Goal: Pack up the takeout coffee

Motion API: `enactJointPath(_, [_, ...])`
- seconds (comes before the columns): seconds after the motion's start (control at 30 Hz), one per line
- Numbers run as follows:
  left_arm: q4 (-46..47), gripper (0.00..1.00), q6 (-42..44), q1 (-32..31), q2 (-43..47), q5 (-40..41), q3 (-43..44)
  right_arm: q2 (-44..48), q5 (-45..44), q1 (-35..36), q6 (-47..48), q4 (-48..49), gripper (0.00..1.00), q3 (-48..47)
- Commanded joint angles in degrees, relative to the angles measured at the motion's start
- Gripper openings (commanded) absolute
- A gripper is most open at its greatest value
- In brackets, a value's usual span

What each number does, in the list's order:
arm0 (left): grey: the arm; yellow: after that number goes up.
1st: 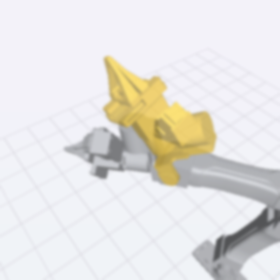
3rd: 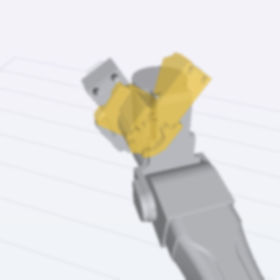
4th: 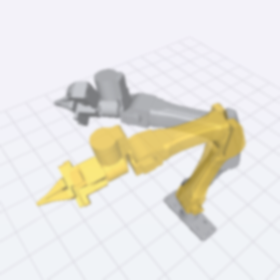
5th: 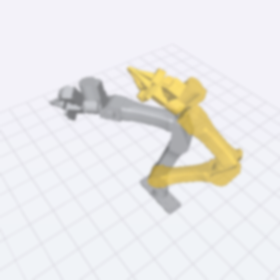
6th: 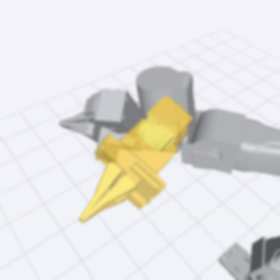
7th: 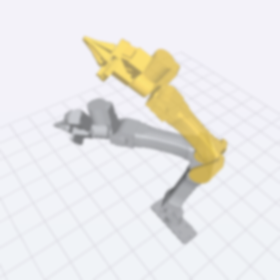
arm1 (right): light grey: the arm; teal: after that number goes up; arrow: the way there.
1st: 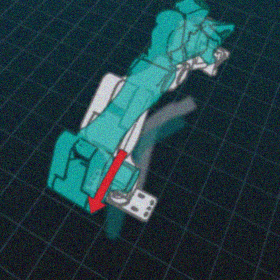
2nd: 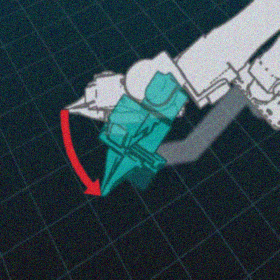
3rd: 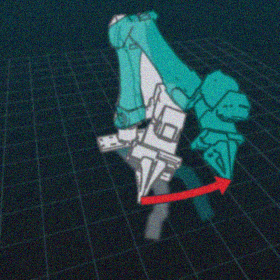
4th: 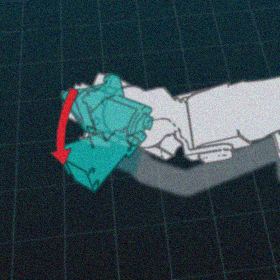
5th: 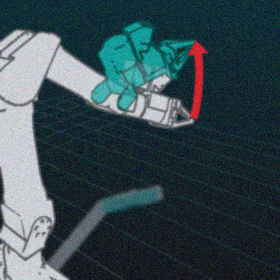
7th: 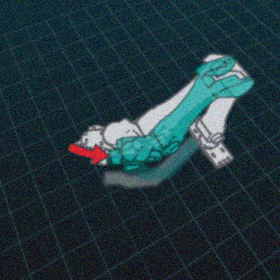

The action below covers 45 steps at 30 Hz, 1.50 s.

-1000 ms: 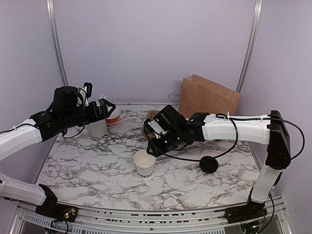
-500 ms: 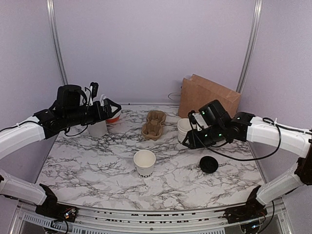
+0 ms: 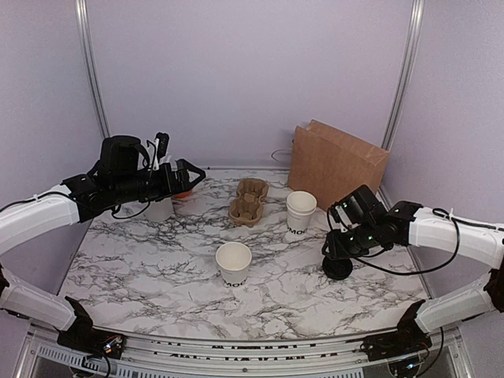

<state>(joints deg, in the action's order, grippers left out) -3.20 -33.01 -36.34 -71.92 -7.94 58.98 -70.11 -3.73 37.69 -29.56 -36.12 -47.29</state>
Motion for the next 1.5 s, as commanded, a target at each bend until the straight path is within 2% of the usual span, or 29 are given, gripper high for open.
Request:
enactJointPath(0.0, [1.9, 0.99, -0.1, -0.2, 0.1, -0.2, 1.7, -2.2, -1.9, -0.4, 0.0, 1.9, 0.44, -0.5])
enactJointPath(0.33, [1.7, 0.99, 0.2, -0.2, 1.1, 1.6, 0.8, -8.7, -0.7, -0.4, -0.5, 5.5, 0.42, 0.2])
enactJointPath(0.47, [1.6, 0.99, 0.1, -0.2, 1.0, 1.9, 0.8, -10.5, -1.2, -0.4, -0.5, 5.8, 0.37, 0.4])
enactJointPath(0.7, [1.5, 0.99, 0.1, -0.2, 0.8, 2.1, 0.8, -11.8, -2.5, -0.4, -1.4, 6.1, 0.32, 1.7])
enactJointPath(1.13, [1.4, 0.99, -0.1, -0.2, 0.9, 2.4, 0.6, -13.1, -2.5, -0.3, -1.7, 8.1, 0.29, 2.7])
enactJointPath(1.47, [1.6, 0.99, -1.1, -0.2, 0.0, 2.3, 1.6, -12.8, -2.9, -0.3, -2.2, 8.0, 0.17, 2.5])
